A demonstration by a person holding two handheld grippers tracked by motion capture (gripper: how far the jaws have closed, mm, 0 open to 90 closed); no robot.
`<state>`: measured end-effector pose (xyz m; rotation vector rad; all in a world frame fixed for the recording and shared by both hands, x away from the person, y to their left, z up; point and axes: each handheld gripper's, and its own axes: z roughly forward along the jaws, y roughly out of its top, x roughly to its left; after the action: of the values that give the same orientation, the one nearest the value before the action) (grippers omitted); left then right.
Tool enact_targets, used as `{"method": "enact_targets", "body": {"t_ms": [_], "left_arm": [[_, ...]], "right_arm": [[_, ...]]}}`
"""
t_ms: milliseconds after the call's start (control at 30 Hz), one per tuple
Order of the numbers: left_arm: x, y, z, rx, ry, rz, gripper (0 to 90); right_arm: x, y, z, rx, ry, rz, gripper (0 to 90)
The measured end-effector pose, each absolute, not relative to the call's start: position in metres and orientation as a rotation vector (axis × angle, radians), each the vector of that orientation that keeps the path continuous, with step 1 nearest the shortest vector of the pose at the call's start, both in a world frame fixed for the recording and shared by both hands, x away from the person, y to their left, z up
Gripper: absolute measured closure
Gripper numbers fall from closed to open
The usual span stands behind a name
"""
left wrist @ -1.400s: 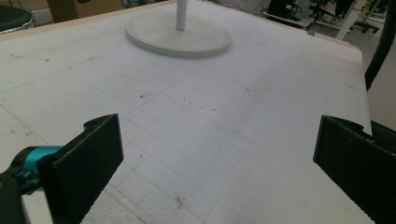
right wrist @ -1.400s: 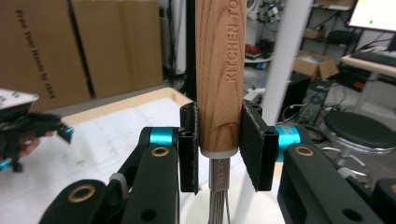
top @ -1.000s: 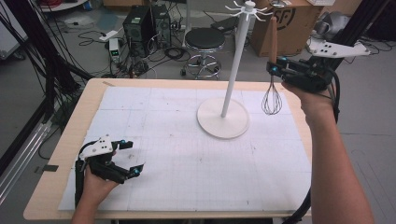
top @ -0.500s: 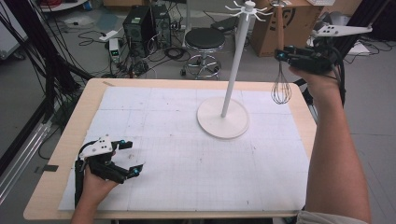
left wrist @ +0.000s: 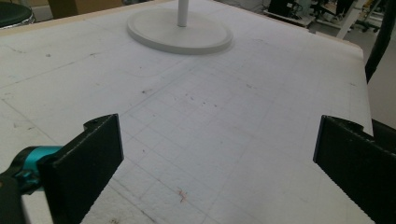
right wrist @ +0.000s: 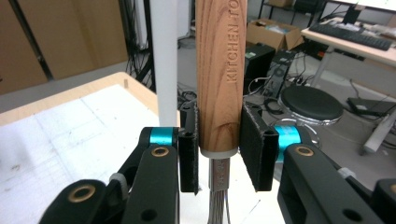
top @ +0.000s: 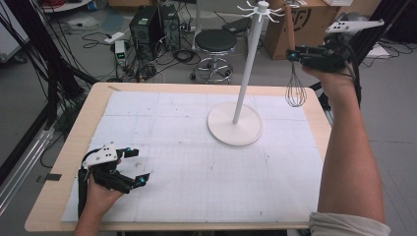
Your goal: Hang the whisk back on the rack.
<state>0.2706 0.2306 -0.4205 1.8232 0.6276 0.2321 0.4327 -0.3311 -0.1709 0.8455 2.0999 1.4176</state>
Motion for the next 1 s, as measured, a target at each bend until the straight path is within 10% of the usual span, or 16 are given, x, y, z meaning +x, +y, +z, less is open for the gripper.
{"method": "enact_targets", "body": {"t_ms": [1000], "left_arm": [[0.270, 0.230, -0.420, 1.823, 0.626, 0.229, 2.1]], "right_arm": [[0.433, -0.279, -0.183, 0.799, 2.215, 1.302, 65.3]]}}
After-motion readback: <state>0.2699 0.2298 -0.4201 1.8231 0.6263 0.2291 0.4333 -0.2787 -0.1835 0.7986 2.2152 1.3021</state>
